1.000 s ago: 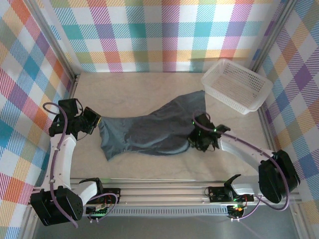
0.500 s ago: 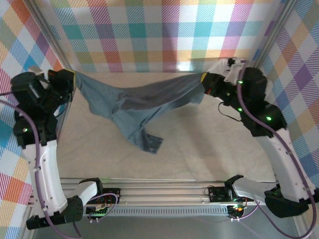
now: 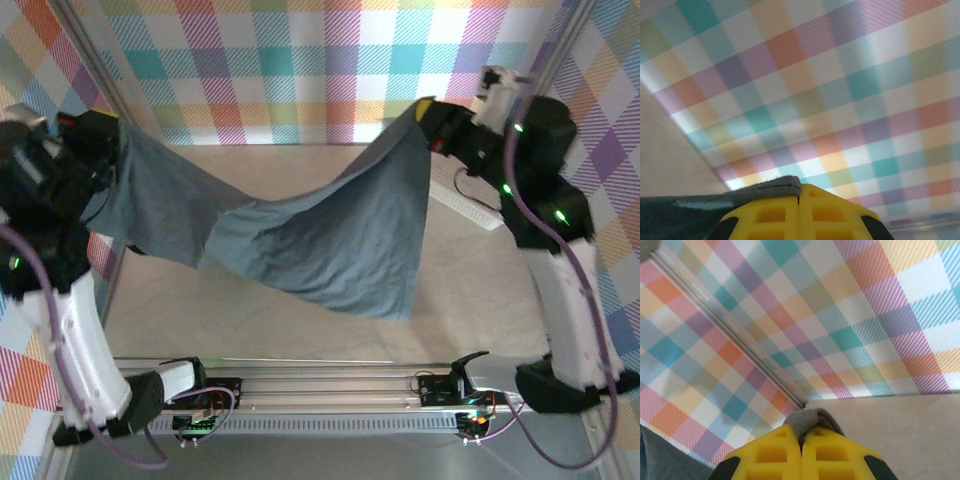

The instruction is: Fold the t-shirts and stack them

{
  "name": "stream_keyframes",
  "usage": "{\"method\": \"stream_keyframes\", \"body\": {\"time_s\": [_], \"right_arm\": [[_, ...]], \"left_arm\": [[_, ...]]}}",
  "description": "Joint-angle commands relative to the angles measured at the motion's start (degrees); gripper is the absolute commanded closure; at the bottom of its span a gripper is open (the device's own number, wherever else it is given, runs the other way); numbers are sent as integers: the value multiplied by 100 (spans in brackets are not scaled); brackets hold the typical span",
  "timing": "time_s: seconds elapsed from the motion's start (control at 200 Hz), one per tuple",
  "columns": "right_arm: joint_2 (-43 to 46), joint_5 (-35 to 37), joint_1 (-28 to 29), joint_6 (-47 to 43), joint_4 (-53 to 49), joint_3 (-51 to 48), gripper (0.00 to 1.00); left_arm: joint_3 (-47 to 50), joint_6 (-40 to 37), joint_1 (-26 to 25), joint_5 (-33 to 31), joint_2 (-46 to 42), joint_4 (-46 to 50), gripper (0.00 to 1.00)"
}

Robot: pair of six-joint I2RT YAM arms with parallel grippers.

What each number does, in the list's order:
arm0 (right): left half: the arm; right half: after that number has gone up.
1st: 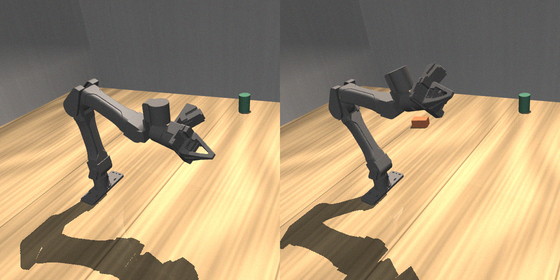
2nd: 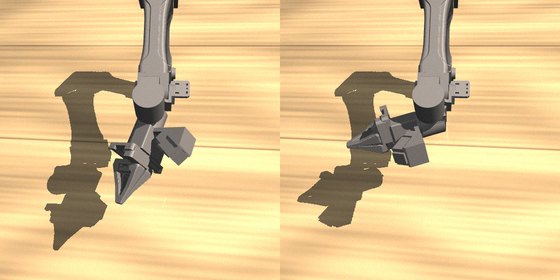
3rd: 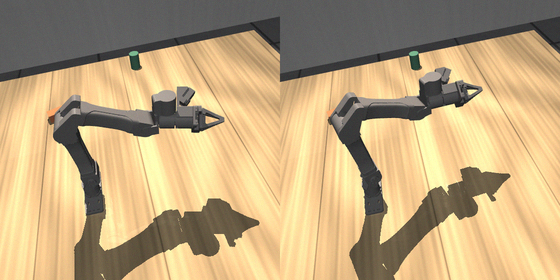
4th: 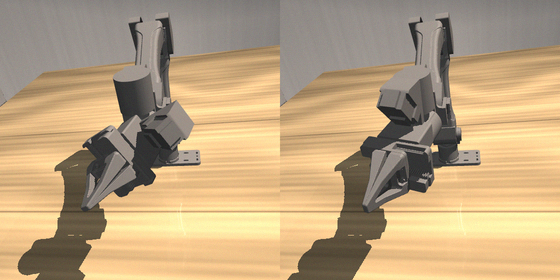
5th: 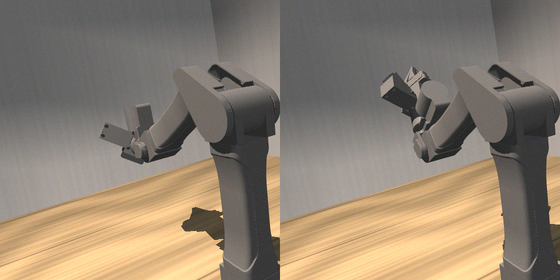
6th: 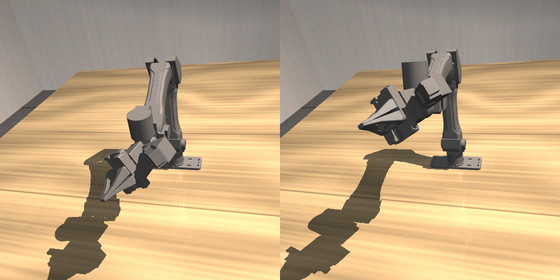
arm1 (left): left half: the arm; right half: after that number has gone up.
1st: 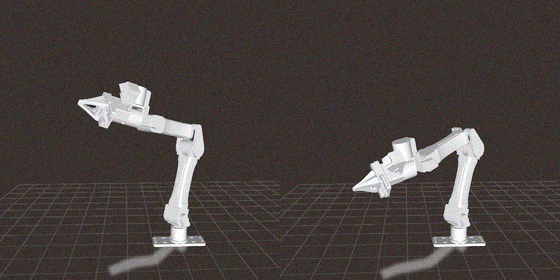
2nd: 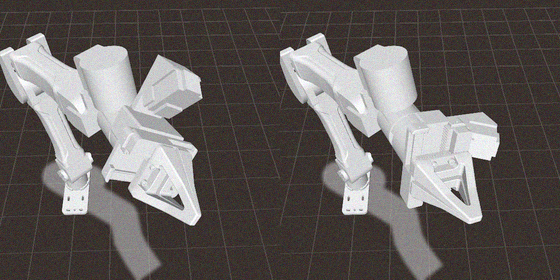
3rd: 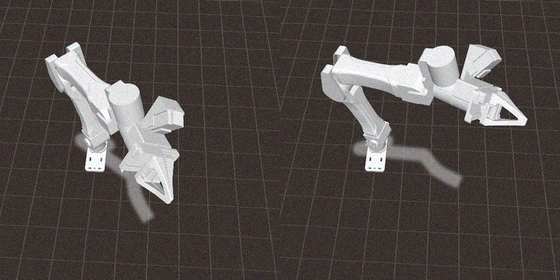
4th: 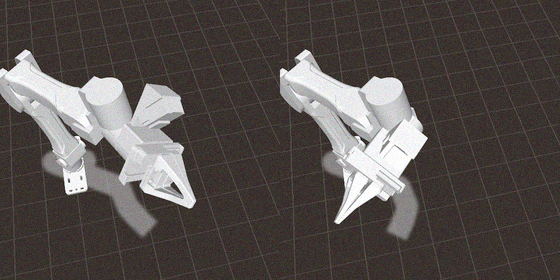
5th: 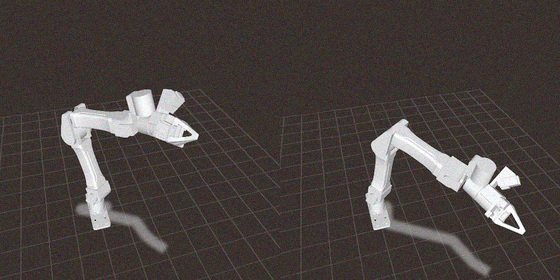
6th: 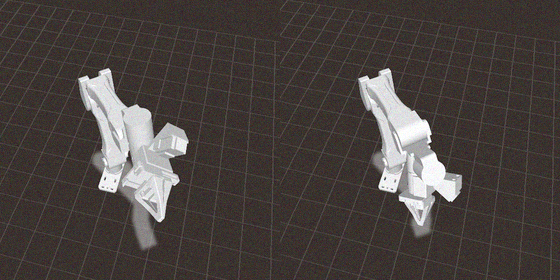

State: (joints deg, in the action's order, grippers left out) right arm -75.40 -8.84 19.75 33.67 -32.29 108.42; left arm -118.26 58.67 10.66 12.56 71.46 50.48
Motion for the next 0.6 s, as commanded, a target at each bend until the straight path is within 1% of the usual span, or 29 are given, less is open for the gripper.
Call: {"method": "stream_keyframes", "body": {"time_s": [0.0, 0.095, 0.155, 0.205, 0.305, 0.39, 0.435, 0.5, 0.515, 0.55, 0.595], "right_arm": [[-957, -822, -219, 282, 499, 176, 100], [-1962, -1278, -381, 471, 562, 905, 100], [-2673, -1395, -440, 472, 361, 1744, 100], [-3272, -1465, -484, 446, 102, 2635, 100], [-4403, -1611, -658, 610, -308, 4524, 100], [-5044, -1738, -910, 1106, -272, 5743, 100], [-5104, -1781, -1062, 1362, -115, 5929, 100], [-4890, -1812, -1267, 1562, 121, 5739, 100], [-4825, -1802, -1308, 1571, 146, 5670, 100], [-4592, -1826, -1395, 1567, 207, 5438, 100], [-4236, -1840, -1485, 1529, 313, 5031, 100]], "left_arm": [[392, -274, 114, 190, 564, -239, 100], [492, -308, 235, 234, 1070, -568, 100], [412, -206, 321, 378, 1459, -811, 100], [310, -55, 373, 572, 1801, -1123, 100], [-403, 272, 499, 870, 2474, -1398, 100], [-1431, 448, 560, 943, 2871, -1372, 100], [-2013, 493, 560, 918, 2999, -1271, 100], [-2811, 539, 561, 828, 3061, -1073, 100], [-2941, 546, 677, 805, 3047, -1030, 100], [-3124, 544, 718, 746, 2941, -1010, 100], [-3096, 549, 719, 700, 2714, -1057, 100]]}}
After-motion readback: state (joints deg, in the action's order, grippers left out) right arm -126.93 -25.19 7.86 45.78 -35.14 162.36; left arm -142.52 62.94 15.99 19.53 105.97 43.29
